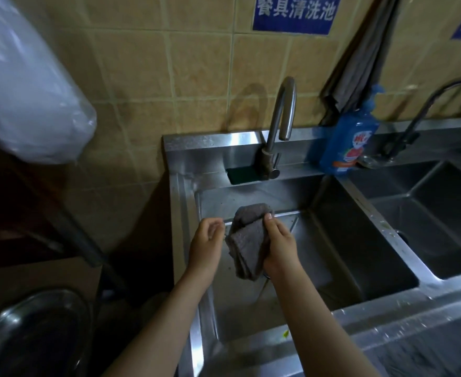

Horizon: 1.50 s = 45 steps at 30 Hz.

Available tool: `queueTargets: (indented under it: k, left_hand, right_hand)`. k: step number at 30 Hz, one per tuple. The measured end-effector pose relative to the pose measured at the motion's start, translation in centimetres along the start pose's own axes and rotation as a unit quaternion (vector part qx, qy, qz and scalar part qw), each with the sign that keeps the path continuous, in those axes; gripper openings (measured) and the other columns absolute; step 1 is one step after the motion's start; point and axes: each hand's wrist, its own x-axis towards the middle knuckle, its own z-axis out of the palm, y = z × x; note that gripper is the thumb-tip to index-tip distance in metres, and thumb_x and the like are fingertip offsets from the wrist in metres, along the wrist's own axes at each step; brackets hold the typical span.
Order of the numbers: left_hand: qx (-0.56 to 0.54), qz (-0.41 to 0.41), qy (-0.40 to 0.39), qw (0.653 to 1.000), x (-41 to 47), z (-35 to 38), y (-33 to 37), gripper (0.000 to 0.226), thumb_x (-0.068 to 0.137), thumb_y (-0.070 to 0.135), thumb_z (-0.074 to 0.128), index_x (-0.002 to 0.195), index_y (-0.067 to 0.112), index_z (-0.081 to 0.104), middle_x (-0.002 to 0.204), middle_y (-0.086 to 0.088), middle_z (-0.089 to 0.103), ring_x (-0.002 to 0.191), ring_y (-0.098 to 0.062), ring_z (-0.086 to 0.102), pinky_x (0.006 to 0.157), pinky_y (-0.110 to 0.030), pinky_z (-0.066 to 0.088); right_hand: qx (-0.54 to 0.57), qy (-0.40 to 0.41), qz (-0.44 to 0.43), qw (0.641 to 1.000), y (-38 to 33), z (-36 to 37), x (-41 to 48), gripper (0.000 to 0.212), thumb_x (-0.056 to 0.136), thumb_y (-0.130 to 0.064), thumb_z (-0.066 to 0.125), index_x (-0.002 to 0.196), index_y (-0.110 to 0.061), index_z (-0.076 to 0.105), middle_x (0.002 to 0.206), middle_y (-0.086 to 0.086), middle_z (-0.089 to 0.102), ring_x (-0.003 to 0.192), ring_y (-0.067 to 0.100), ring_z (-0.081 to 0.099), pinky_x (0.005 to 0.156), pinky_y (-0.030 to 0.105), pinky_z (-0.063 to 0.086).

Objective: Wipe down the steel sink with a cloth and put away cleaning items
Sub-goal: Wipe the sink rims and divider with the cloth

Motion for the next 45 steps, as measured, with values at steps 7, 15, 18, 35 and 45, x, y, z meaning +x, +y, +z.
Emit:
queueTargets:
  k: [7,15,18,35,45]
  left_hand:
    - [0.012,-0.001,0.039,0.999,-6.4,-0.1,-0.5,0.013,0.092,0.024,0.05,0.085,0.034,0.055,0.093,0.014,0.059,0.091,-0.011,0.056,0.076,-0.028,0.046]
    - [0.03,0.004,0.087,0.996,-14.0,-1.2,-0.4,0.009,0.094,0.024,0.048,0.098,0.027,0.056,0.091,0.019,0.054,0.085,0.005,0.049,0.067,-0.014,0.037]
    - [0.022,-0.007,0.104,0.994,-15.8,-2.2,-0.6,0.011,0.094,0.024,0.047,0.101,0.024,0.056,0.094,0.013,0.055,0.086,0.001,0.051,0.067,-0.015,0.038]
    - [0.013,-0.1,0.073,0.992,-17.8,-6.1,-6.8,0.012,0.094,0.017,0.049,0.103,0.013,0.055,0.092,0.007,0.054,0.086,-0.004,0.051,0.081,-0.025,0.04]
    - [0.121,-0.096,-0.038,0.987,-17.8,-5.2,-8.2,0.024,0.094,0.017,0.048,0.116,0.016,0.057,0.113,0.002,0.054,0.101,-0.008,0.049,0.082,-0.021,0.037]
  right_hand:
    - [-0.004,-0.068,-0.004,0.998,-0.6,-2.9,-4.3,0.019,0.094,-0.019,0.052,0.1,-0.007,0.066,0.097,0.017,0.069,0.096,0.032,0.064,0.09,0.048,0.051]
    - [0.009,-0.116,0.017,0.993,0.5,-6.4,-9.5,0.017,0.094,-0.016,0.053,0.087,-0.008,0.067,0.085,0.012,0.071,0.081,0.023,0.066,0.078,0.037,0.055]
    - [0.017,-0.128,0.036,0.991,1.6,-6.6,-11.1,0.016,0.093,-0.015,0.054,0.087,-0.008,0.067,0.083,0.011,0.071,0.079,0.023,0.066,0.074,0.035,0.055]
    - [-0.245,0.01,0.033,0.969,8.1,-11.1,-9.8,0.021,0.089,-0.01,0.046,0.072,-0.008,0.058,0.069,0.007,0.058,0.068,0.017,0.053,0.058,0.024,0.044]
    - [-0.354,-0.107,-0.022,0.929,7.0,-10.1,-9.1,0.033,0.09,0.0,0.037,0.082,-0.017,0.065,0.077,0.002,0.062,0.074,0.012,0.057,0.065,0.019,0.048]
